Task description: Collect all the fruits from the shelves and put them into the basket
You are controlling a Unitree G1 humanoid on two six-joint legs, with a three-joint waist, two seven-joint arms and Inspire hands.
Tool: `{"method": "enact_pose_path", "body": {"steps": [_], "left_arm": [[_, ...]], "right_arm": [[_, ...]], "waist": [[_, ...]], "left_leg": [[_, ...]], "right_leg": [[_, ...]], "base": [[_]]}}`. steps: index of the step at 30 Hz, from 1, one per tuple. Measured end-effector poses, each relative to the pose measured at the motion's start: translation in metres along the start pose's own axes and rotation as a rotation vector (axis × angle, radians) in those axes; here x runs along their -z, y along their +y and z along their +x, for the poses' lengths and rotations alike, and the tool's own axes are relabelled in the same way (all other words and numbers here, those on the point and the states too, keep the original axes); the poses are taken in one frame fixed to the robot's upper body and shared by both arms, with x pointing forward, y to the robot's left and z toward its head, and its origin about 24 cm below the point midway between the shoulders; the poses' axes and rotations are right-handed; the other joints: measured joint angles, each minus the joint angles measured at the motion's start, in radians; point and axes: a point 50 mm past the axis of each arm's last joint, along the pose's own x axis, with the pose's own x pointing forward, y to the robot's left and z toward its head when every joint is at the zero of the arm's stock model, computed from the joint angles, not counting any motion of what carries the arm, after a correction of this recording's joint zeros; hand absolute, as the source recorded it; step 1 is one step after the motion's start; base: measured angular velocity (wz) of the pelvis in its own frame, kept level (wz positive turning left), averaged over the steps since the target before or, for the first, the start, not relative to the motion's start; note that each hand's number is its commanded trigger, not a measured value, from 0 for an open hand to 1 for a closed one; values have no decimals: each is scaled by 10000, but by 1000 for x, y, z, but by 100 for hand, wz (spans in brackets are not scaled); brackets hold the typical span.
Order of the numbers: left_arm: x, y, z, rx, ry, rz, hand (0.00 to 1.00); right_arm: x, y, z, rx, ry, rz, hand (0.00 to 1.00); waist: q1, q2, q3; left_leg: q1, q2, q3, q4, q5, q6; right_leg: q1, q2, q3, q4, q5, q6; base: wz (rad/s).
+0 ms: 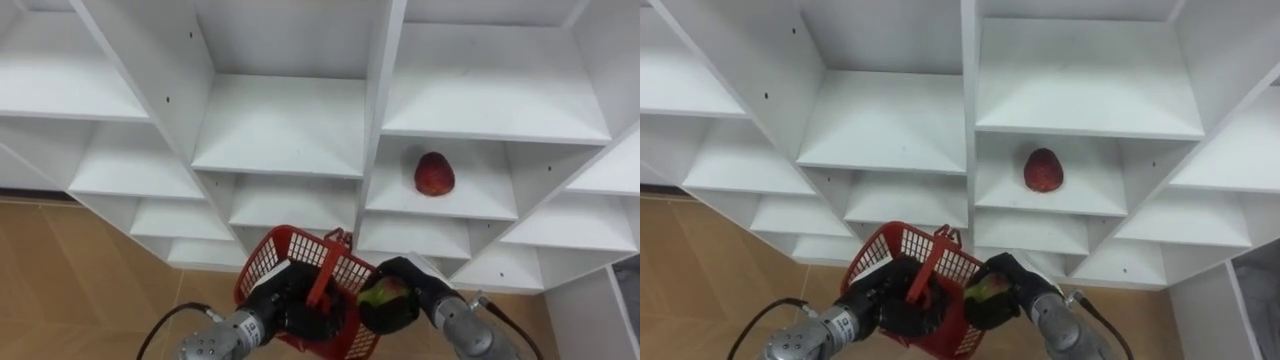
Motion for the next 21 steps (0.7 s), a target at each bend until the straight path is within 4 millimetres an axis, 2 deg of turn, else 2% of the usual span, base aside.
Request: {"method": "enact_pose_path", "body": {"steps": [10, 21], "left_arm": [[0, -2, 1, 95, 12, 28, 100], [-2, -7, 3, 574, -39, 77, 100]], "right_arm": [[0, 2, 0, -65, 20, -252, 100], [-14, 10, 5, -453, -357, -648, 100]], "waist": [[-48, -1, 1], [30, -20, 13]], "left_leg": [[12, 6, -1, 0, 1, -1], [23, 4, 31, 3, 1, 0]], "right_leg": [[16, 5, 19, 1, 0, 0], [-5, -7, 147, 2, 0, 0]], "base": [[0], [0]]}}
